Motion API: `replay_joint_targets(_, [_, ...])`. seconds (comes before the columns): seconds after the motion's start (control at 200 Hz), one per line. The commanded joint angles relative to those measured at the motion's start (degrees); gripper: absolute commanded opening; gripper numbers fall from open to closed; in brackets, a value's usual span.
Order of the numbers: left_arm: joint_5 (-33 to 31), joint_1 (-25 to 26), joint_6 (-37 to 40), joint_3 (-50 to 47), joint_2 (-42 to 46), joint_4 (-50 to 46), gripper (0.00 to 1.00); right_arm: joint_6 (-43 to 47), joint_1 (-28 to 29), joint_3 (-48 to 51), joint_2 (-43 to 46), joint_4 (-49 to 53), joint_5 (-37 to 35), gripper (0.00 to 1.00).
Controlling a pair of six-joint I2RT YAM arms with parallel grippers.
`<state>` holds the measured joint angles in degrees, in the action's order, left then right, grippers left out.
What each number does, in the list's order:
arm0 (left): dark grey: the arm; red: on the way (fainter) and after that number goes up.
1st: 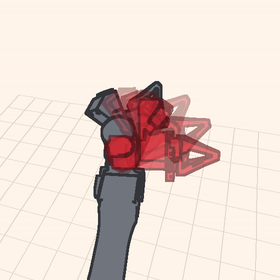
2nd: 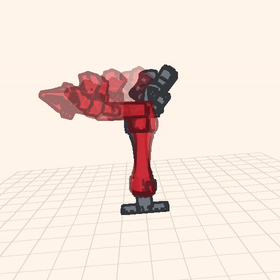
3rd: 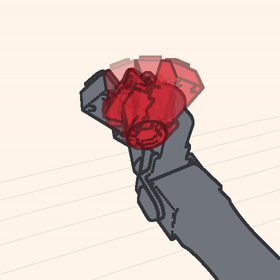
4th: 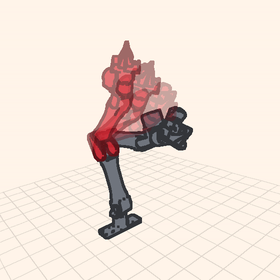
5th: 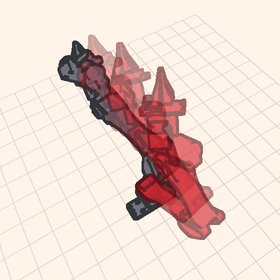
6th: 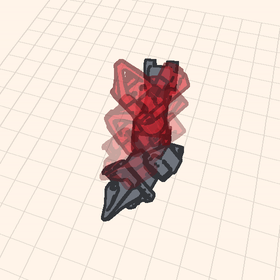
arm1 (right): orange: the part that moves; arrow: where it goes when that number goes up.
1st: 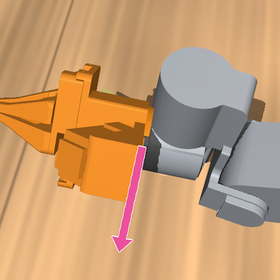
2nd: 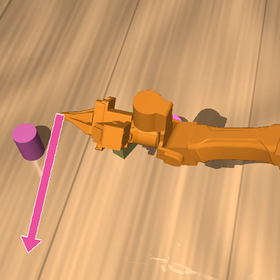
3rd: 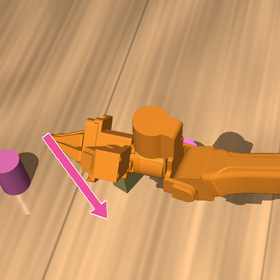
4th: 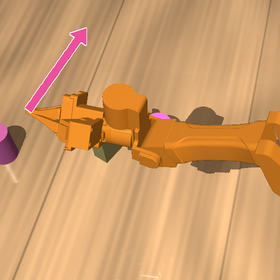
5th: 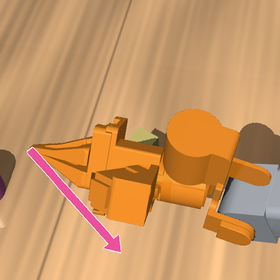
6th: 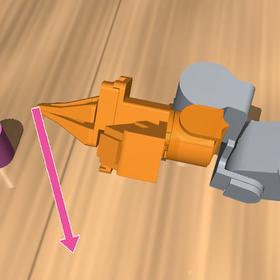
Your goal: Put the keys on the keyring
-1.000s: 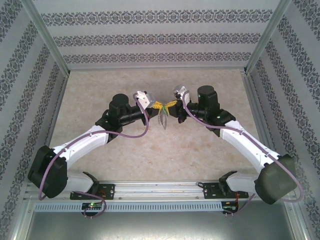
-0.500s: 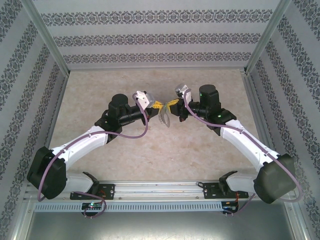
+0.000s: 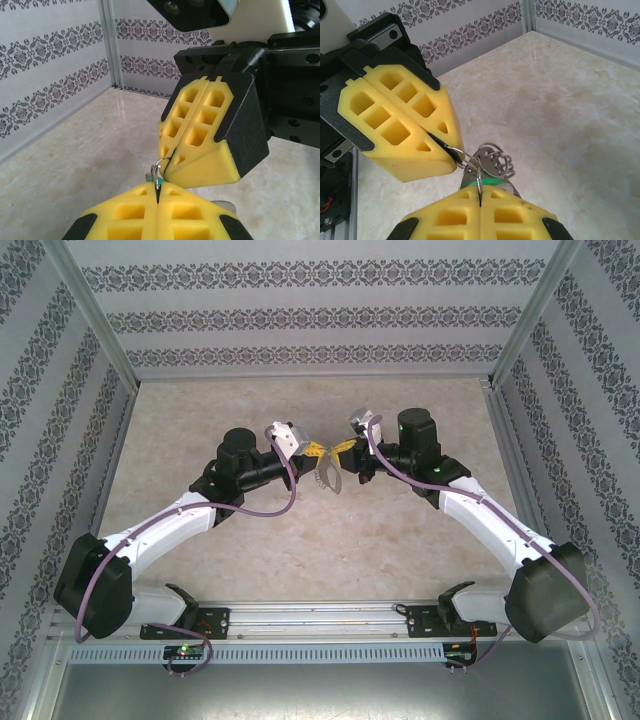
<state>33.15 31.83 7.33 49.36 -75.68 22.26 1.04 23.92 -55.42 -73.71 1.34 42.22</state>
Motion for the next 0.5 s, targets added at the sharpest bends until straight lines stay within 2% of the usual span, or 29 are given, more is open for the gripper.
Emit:
replay_joint_targets(0.0, [1.0,1.0,0.3,-0.1,1.8,4.4,0.0,-0.9,-1.1,0.1,-1.1,-0.2,1.8,0.0])
replay_joint_targets(0.165, [0.8,1.0,0.3,-0.3,2.0,4.7,0.0,-1.5,-2.4,0.6,-1.0,-0.5,3.6,0.0])
replay_joint_targets(0.5, [1.1,1.0,-0.3,-0.6,1.8,6.6,0.0,-1.9,-3.5,-0.8,-3.6,1.0,13.3,0.0])
